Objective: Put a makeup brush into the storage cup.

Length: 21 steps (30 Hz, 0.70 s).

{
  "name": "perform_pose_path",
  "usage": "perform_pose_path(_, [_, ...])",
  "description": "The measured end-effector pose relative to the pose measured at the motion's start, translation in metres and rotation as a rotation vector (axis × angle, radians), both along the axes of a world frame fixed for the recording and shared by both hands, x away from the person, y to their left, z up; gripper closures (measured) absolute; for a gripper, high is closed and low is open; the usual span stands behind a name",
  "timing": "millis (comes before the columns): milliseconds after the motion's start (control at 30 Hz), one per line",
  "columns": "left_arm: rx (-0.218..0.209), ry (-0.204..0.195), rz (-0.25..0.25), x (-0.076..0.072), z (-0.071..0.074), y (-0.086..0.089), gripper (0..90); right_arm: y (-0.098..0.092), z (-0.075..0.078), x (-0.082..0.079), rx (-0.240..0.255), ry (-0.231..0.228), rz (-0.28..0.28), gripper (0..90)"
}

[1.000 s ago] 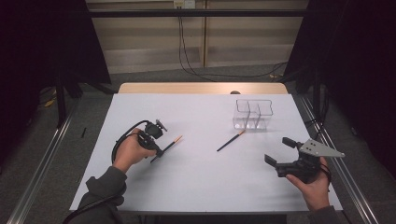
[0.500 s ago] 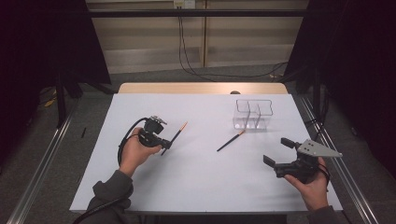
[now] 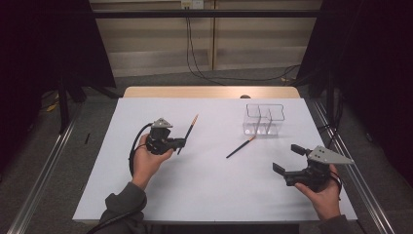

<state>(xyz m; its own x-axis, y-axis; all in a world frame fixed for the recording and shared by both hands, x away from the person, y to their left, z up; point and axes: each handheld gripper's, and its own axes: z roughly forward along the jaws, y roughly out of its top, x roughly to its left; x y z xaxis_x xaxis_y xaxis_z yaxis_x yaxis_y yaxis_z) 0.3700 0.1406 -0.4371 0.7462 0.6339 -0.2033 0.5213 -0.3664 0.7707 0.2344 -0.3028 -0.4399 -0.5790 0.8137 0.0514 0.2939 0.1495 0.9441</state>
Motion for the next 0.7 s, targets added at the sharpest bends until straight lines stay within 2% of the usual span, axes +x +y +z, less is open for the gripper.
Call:
perform_pose_path(67, [-0.021, -0.025, 0.017, -0.003, -0.001, -0.001, 84.8, 0.001, 0.000, 0.000, -0.002, 0.000, 0.006, 1.9])
perform_pose_path(133, [-0.044, -0.041, 0.011, -0.004, -0.002, -0.001, 84.7, 0.003, 0.000, 0.001, -0.001, -0.002, 0.009, 1.9])
perform_pose_path(200, [-0.063, -0.040, 0.000, -0.005, -0.004, -0.002, 84.8, 0.004, 0.000, 0.001, -0.003, -0.001, 0.010, 1.9])
perform_pose_path(233, [-0.064, -0.050, 0.008, -0.006, -0.004, -0.003, 84.8, 0.005, 0.000, 0.002, -0.001, -0.003, 0.008, 1.9])
perform_pose_path(400, [-0.084, -0.062, -0.025, -0.010, -0.004, -0.009, 84.8, 0.005, 0.000, 0.004, 0.015, 0.006, 0.003, 1.8])
perform_pose_path(467, [-0.078, -0.064, -0.036, -0.012, -0.004, -0.013, 84.8, 0.005, 0.001, 0.006, 0.022, 0.008, 0.007, 1.8])
perform_pose_path(700, [-0.113, -0.085, -0.070, -0.018, -0.003, -0.025, 84.7, 0.016, 0.003, 0.012, -0.005, 0.010, 0.026, 1.8])
